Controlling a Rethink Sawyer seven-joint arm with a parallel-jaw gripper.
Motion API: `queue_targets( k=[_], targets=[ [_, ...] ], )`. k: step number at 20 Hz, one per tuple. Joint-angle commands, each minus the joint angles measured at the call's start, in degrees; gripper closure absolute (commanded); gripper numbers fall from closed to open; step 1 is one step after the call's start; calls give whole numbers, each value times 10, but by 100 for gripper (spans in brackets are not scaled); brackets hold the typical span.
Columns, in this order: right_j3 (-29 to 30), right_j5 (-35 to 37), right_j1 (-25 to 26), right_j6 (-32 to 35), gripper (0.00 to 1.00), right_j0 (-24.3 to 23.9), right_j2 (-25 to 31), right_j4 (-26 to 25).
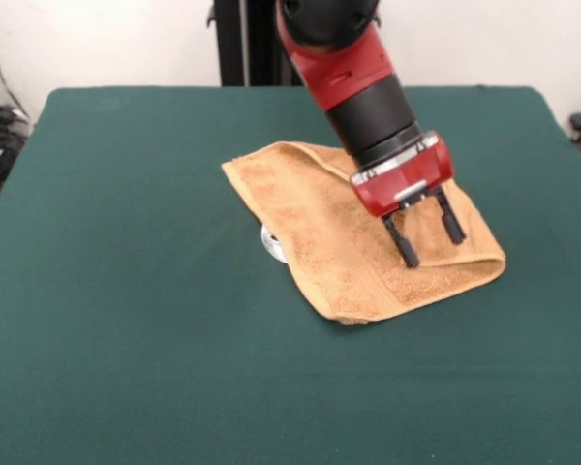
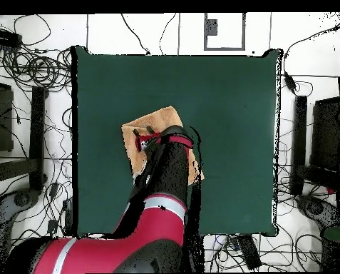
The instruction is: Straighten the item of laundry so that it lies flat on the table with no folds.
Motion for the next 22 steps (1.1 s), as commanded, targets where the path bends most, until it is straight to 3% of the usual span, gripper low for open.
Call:
queue_targets(
  k=[1, 7, 14, 19, 22],
  targets=[
    [-18, -72, 34, 173, 0, -12, 102, -60],
    [15, -153, 1, 209, 0, -28, 138, -69],
    [5, -180, 20, 206, 0, -36, 140, -80],
    [13, -173, 18, 195, 0, -33, 137, -73],
    [19, -122, 2, 136, 0, -19, 111, -54]
  ],
)
